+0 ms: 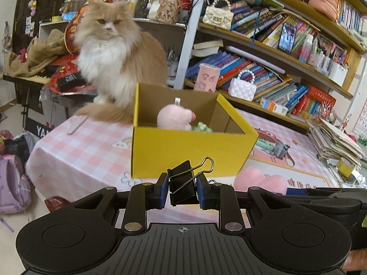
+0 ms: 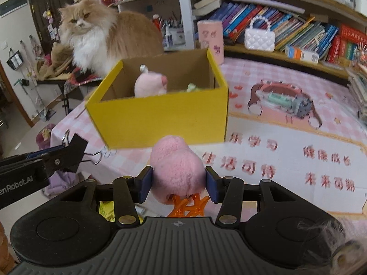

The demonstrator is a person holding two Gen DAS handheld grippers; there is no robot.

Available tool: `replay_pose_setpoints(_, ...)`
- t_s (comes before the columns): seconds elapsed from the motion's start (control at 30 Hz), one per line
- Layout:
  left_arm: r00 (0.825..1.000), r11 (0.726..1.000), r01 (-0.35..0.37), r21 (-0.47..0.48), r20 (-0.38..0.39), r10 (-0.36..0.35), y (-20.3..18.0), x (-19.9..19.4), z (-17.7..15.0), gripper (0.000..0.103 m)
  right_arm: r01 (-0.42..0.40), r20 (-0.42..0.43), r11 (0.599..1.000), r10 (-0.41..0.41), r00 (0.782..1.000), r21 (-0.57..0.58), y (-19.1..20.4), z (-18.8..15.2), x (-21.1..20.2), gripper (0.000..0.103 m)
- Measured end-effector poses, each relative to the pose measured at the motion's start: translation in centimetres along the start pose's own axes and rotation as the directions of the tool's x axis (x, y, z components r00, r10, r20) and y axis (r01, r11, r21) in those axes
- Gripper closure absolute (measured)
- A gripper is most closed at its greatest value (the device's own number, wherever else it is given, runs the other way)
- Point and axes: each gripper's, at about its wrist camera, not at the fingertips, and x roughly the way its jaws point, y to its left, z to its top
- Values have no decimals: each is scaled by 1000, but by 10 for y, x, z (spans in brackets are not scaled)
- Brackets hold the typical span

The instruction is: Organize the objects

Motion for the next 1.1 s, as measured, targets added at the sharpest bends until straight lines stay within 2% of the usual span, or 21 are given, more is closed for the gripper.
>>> replay_pose_setpoints(0.33, 998, 1000, -20, 0, 64, 20, -3, 34, 39, 79, 31, 148, 999, -28, 989, -22, -13, 66, 16, 57)
replay_pose_setpoints(0.53, 997, 999, -46, 22, 55, 45, -9, 69, 58, 79, 2, 163, 999, 6, 987, -50, -19, 105, 48, 57)
replay_pose_setpoints(0.8, 993, 993, -114, 29, -9, 114, -12, 120, 68, 79, -74, 31, 986, 80, 996, -148, -19, 127, 106, 57)
replay_pose_setpoints(1.1, 980, 982, -179, 54, -81, 183, -13, 156, 71, 79, -131, -117, 969, 108, 987, -209, -20, 127, 158, 55)
